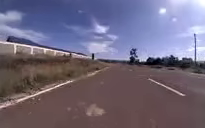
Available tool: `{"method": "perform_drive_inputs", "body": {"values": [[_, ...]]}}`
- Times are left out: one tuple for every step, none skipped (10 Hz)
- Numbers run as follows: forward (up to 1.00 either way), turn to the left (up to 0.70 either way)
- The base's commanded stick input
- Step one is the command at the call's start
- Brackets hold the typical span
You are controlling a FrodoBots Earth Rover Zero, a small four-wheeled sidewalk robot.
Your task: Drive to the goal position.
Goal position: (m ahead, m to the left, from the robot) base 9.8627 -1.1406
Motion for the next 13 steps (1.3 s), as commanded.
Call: {"method": "perform_drive_inputs", "body": {"values": [[1.00,0.00],[1.00,0.00],[1.00,-0.09],[1.00,-0.20],[1.00,-0.29],[1.00,-0.13],[1.00,0.00],[1.00,0.00],[1.00,0.00],[1.00,0.00],[1.00,0.00],[1.00,0.00],[1.00,0.00]]}}
